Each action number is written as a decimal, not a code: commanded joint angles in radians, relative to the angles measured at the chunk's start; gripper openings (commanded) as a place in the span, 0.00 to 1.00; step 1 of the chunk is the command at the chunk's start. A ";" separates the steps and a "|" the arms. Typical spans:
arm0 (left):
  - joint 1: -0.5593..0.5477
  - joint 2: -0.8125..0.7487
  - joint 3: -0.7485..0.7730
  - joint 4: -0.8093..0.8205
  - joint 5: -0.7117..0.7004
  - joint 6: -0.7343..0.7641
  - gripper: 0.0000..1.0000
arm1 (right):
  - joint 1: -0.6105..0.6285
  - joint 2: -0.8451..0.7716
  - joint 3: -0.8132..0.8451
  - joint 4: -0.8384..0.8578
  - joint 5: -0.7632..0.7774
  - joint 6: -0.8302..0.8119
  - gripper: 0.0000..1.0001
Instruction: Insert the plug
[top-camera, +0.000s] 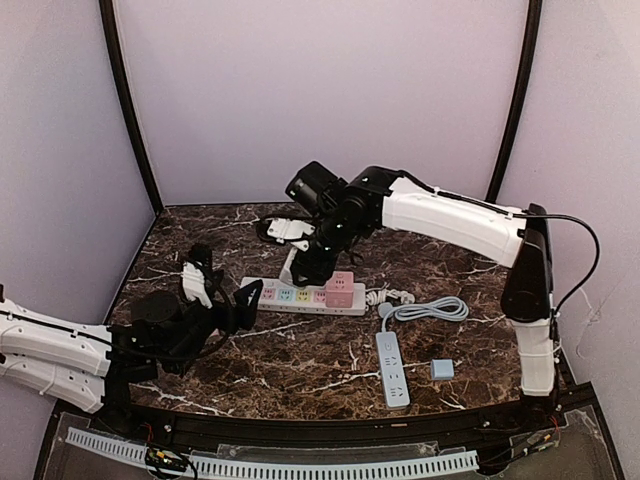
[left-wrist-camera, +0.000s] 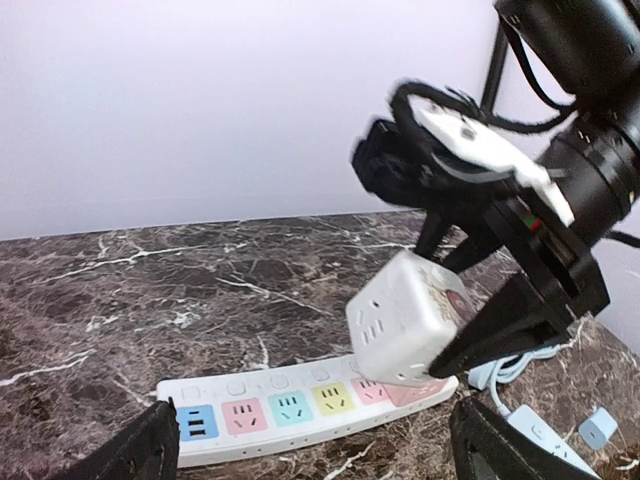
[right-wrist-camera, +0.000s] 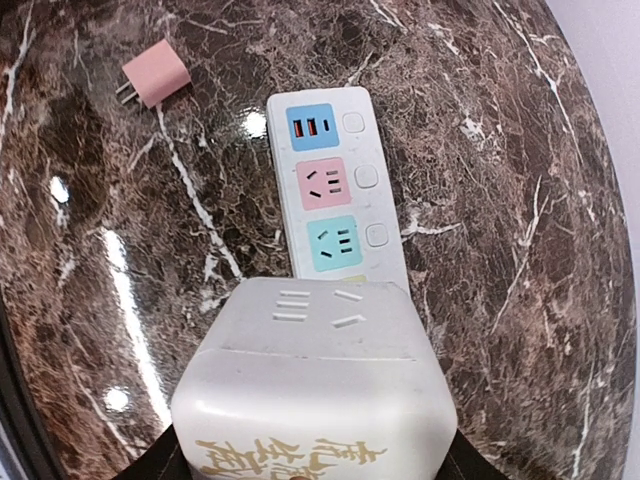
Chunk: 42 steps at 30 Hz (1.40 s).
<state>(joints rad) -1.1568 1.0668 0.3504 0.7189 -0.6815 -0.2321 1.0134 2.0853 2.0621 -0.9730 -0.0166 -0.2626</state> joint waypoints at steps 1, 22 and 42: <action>-0.005 -0.112 -0.037 -0.173 -0.169 -0.135 0.94 | -0.004 0.069 0.047 -0.033 0.040 -0.270 0.00; -0.003 -0.161 -0.046 -0.241 -0.259 -0.172 0.94 | -0.030 0.268 0.243 -0.148 0.072 -0.405 0.00; -0.003 -0.166 -0.059 -0.222 -0.269 -0.159 0.93 | -0.041 0.304 0.183 -0.085 0.116 -0.374 0.00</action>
<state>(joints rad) -1.1568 0.9085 0.3073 0.4847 -0.9306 -0.4038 0.9779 2.3787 2.2574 -1.0676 0.1173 -0.6548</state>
